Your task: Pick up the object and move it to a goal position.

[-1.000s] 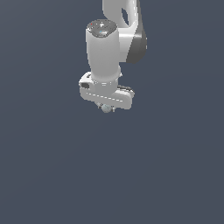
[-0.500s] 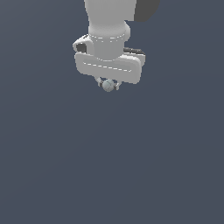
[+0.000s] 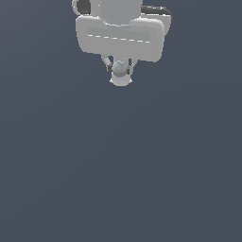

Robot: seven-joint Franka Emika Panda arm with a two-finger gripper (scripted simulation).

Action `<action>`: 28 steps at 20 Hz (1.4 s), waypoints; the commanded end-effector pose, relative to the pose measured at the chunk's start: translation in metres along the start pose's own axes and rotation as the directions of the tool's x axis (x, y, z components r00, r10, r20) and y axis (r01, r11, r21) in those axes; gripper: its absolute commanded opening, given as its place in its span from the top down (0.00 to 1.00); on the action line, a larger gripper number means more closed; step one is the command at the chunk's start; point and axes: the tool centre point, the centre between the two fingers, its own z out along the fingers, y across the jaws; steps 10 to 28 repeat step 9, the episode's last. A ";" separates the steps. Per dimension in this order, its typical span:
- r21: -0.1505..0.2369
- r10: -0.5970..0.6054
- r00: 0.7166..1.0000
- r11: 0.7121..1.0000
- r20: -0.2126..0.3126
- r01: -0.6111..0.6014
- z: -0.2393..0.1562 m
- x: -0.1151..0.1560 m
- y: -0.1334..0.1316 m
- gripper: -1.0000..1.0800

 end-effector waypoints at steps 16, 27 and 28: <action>0.000 0.000 1.000 1.000 0.001 0.000 -0.025 0.000 -0.003 1.00; 0.000 0.000 1.000 1.000 0.001 0.000 -0.025 0.000 -0.003 1.00; 0.000 0.000 1.000 1.000 0.001 0.000 -0.025 0.000 -0.003 1.00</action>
